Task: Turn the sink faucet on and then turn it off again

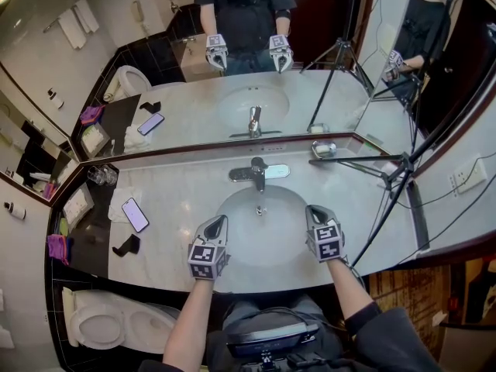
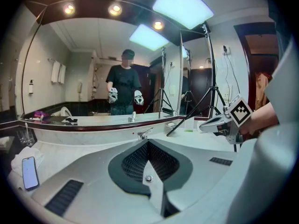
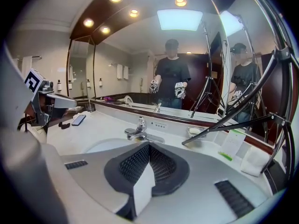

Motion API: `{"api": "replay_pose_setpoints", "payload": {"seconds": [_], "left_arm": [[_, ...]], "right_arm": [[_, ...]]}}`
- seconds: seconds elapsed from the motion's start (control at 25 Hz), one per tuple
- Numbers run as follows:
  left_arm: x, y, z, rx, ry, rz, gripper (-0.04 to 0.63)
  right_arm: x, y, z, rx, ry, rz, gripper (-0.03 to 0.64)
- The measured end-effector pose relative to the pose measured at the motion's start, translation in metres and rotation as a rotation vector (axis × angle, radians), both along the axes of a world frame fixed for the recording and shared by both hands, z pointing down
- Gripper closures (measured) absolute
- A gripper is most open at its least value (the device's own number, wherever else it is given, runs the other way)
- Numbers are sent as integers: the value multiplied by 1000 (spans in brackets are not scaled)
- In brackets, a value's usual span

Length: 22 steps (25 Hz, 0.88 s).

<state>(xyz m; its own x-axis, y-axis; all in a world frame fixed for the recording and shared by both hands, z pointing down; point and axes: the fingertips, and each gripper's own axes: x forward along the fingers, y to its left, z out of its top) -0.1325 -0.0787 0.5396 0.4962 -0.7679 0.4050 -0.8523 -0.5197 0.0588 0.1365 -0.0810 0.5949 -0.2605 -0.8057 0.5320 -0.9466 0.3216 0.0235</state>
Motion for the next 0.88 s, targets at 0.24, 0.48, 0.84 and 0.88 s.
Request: {"api": "replay_pose_setpoints", "payload": {"seconds": [0.24,0.48,0.84,0.88], "left_arm": [[0,-4,4,-10,-9,-10,588],[2,-11,7,-3,-13,-12,588],[2,-20,22,-30,-6,-29,588],[2,-21,25,-33,-4,-32,588]], "right_arm": [[-12,-13,-6,20,79,-44,595],[-26,-45,-2,57,216,-129,564],[-69,-111,7,173,576,-383,470],[-75,-118,10,182,622,-421,454]]}}
